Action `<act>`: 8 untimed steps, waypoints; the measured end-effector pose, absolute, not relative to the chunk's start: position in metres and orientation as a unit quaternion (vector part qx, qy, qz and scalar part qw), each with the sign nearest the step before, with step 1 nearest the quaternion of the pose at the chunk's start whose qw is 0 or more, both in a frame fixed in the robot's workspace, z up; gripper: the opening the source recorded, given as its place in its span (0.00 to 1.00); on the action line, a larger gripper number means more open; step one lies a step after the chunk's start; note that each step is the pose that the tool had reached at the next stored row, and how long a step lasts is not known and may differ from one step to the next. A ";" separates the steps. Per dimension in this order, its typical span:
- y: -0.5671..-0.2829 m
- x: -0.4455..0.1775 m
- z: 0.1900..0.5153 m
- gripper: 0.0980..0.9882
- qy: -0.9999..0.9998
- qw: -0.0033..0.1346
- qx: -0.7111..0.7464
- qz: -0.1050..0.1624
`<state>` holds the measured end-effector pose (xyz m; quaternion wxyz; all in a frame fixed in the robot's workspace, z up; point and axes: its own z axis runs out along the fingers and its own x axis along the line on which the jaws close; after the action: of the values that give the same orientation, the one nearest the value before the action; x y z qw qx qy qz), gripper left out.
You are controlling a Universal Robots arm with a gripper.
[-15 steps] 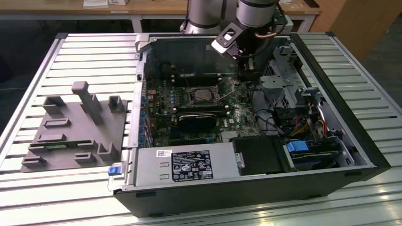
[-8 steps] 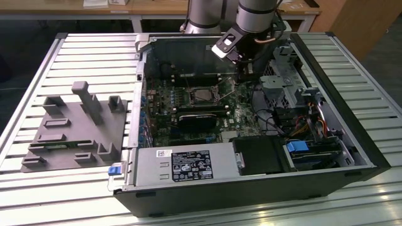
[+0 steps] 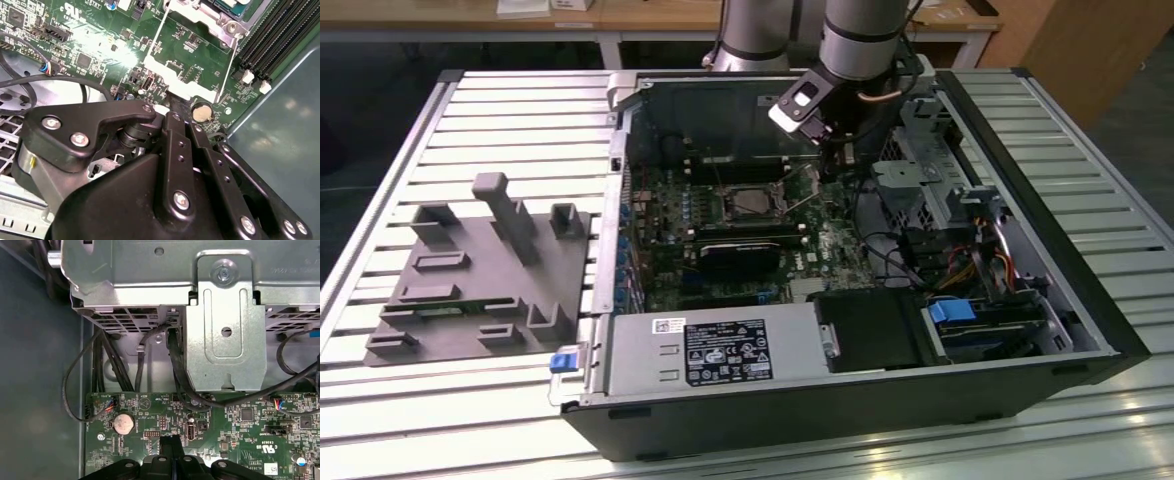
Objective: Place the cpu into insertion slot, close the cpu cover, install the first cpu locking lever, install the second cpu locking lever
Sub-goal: 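Close the cpu cover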
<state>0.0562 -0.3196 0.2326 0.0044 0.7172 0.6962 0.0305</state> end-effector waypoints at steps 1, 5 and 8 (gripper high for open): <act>-0.320 0.056 0.233 0.00 0.696 0.004 0.717 0.030; -0.320 0.056 0.232 0.00 0.696 0.004 0.717 0.030; -0.320 0.056 0.232 0.00 0.696 -0.001 0.717 0.025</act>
<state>0.0564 -0.3196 0.2324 -0.0007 0.7174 0.6962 0.0254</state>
